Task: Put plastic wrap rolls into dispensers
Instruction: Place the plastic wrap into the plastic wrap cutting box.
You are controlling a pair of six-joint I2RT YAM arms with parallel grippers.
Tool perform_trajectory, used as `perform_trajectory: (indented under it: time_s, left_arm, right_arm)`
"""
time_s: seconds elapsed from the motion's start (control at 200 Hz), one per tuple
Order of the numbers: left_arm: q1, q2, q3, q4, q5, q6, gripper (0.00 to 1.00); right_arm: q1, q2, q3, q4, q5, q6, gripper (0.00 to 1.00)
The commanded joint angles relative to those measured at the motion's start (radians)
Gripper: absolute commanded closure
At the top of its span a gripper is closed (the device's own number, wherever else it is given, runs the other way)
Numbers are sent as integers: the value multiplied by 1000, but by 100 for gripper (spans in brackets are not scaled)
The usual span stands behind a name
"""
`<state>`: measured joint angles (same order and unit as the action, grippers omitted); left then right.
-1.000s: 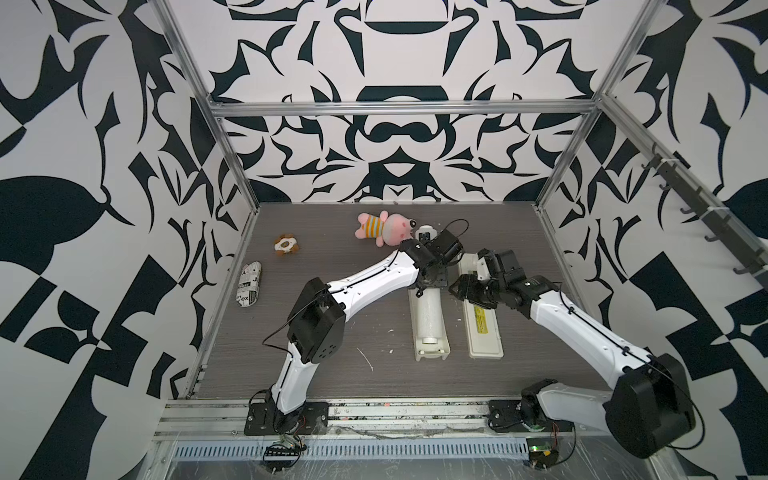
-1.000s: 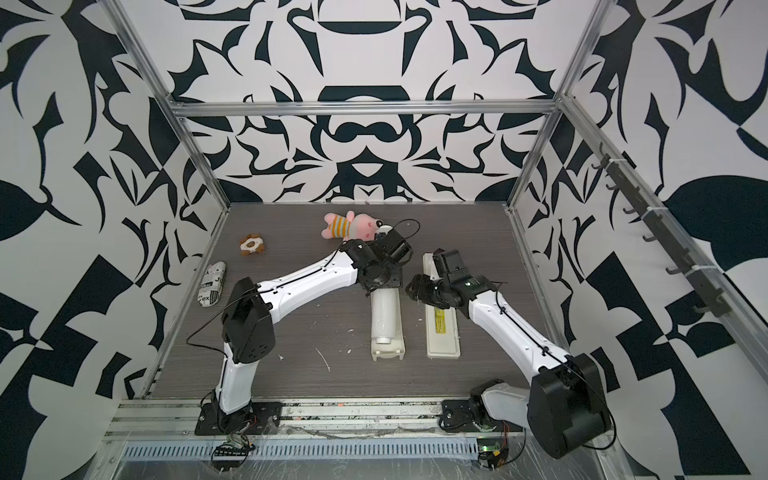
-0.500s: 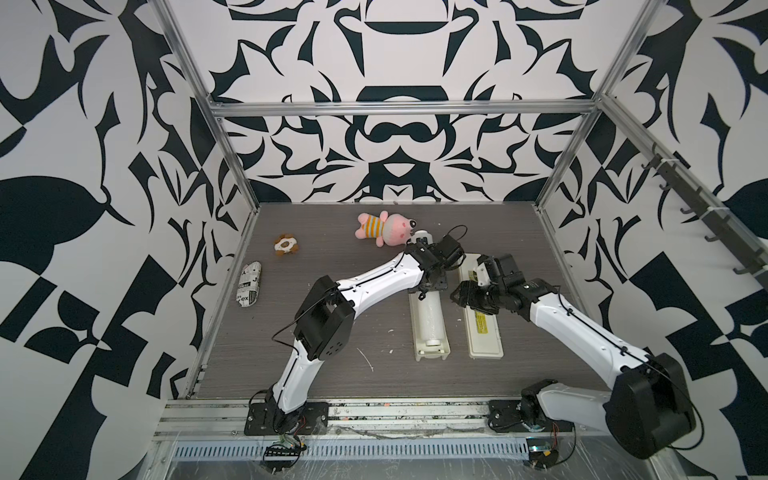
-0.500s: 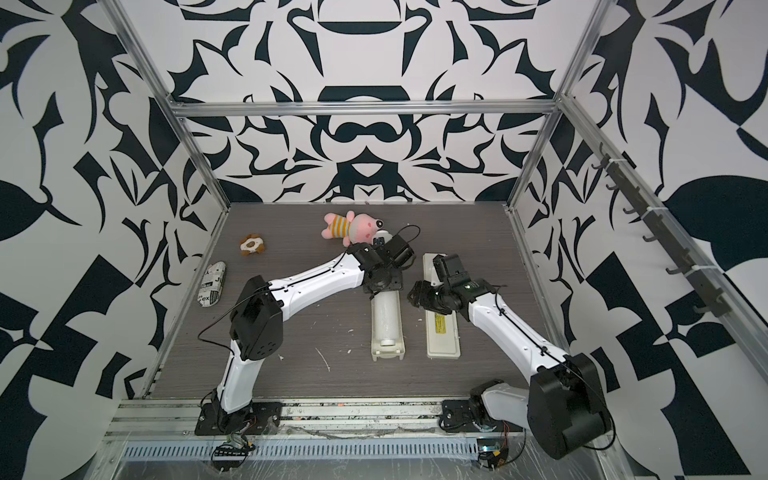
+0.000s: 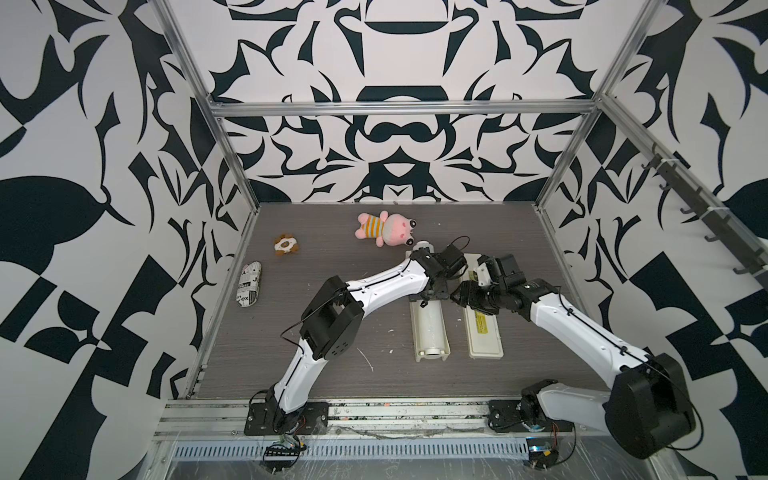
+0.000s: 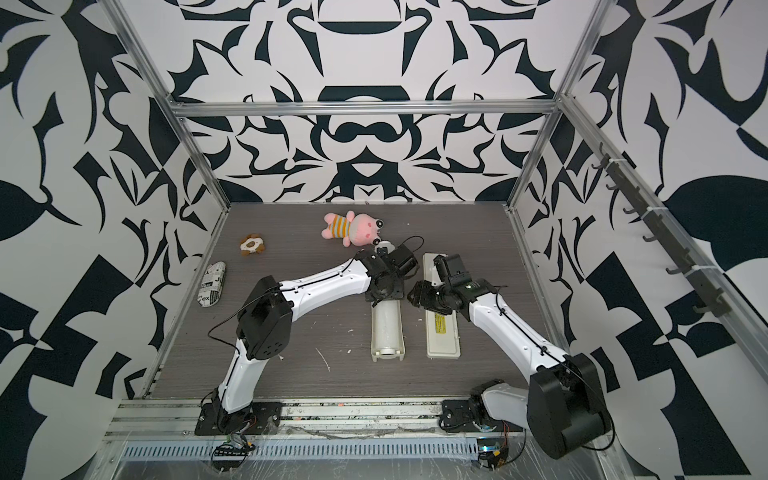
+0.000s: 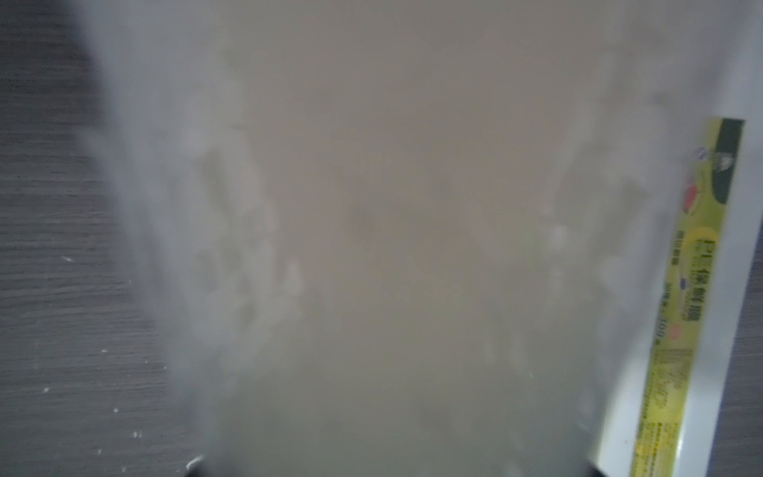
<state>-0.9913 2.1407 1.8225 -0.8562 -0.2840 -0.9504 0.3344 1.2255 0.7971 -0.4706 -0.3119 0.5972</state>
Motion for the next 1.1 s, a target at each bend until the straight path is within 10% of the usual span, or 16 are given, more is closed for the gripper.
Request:
perform_trajectory:
  time_s: [0.0, 0.415, 0.71, 0.745, 1.095]
  left_arm:
    - [-5, -28, -13, 1, -15, -24, 61]
    - [-2, 20, -34, 30, 11, -36, 49]
    - [0, 32, 18, -5, -17, -15, 16]
    - [0, 31, 26, -7, -20, -9, 0]
    - [2, -62, 148, -14, -46, 12, 1]
  right_arm:
    - [-6, 0, -10, 15, -10, -21, 41]
    - [-8, 12, -20, 27, -16, -17, 41]
    - [-9, 19, -15, 26, -18, -33, 39]
    - [-10, 21, -17, 26, -18, -36, 39]
    - [-9, -10, 21, -43, 51, -86, 38]
